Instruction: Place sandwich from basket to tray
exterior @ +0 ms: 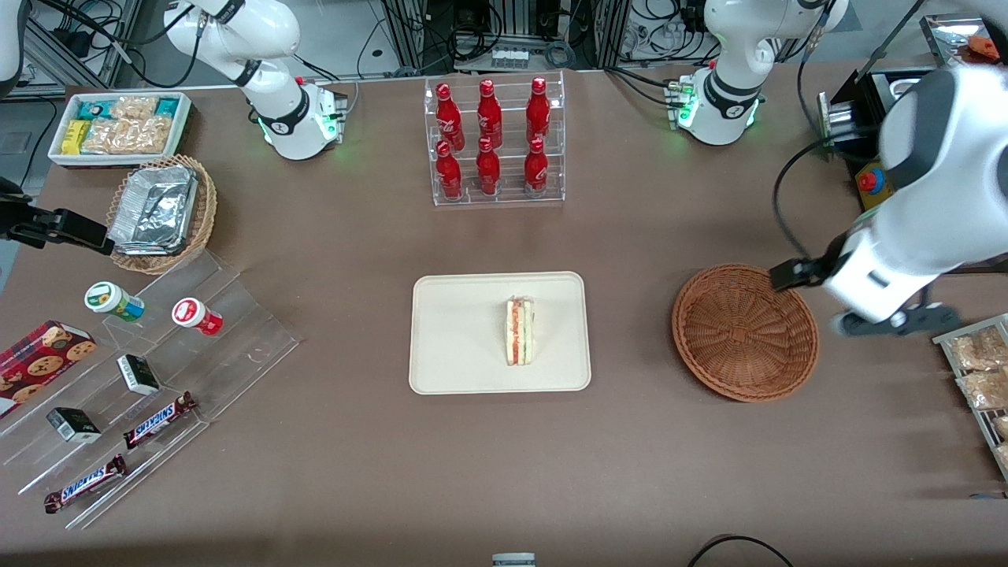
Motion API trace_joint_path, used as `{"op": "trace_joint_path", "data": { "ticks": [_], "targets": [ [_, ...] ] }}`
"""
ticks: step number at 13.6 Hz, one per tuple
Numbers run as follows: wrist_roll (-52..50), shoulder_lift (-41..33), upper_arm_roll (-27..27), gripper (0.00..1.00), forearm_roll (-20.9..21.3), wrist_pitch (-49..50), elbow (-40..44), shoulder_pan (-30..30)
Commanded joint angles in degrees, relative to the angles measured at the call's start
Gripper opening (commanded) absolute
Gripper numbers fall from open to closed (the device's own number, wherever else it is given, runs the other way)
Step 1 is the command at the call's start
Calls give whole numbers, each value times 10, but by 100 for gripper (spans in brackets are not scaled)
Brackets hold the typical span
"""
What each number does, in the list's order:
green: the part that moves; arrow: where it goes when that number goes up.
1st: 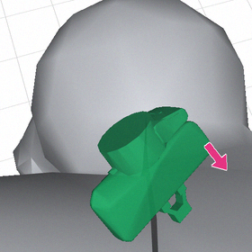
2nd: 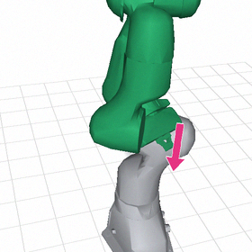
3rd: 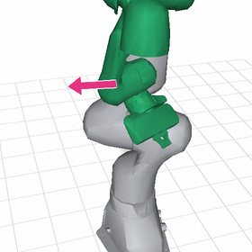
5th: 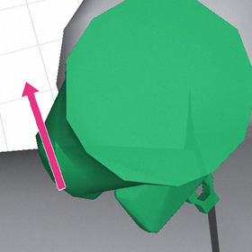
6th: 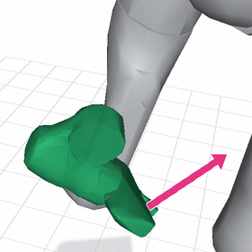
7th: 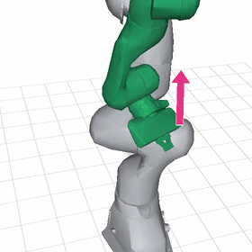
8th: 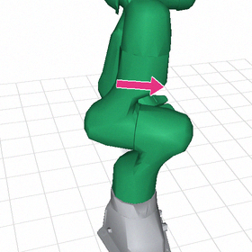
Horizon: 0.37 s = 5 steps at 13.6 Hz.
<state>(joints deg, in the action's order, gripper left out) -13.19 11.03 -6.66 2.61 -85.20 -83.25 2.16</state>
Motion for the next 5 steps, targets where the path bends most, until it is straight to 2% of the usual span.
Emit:
{"op": "trace_joint_path", "data": {
  "ticks": [1, 3, 5],
  "targets": [
    [6, -57, 22, 100, -9, 30, -36, 14],
    [7, -103, 36, 100, -9, 43, -79, 14],
    [7, -118, 52, 100, -16, 34, -96, 21]
  ]
}}
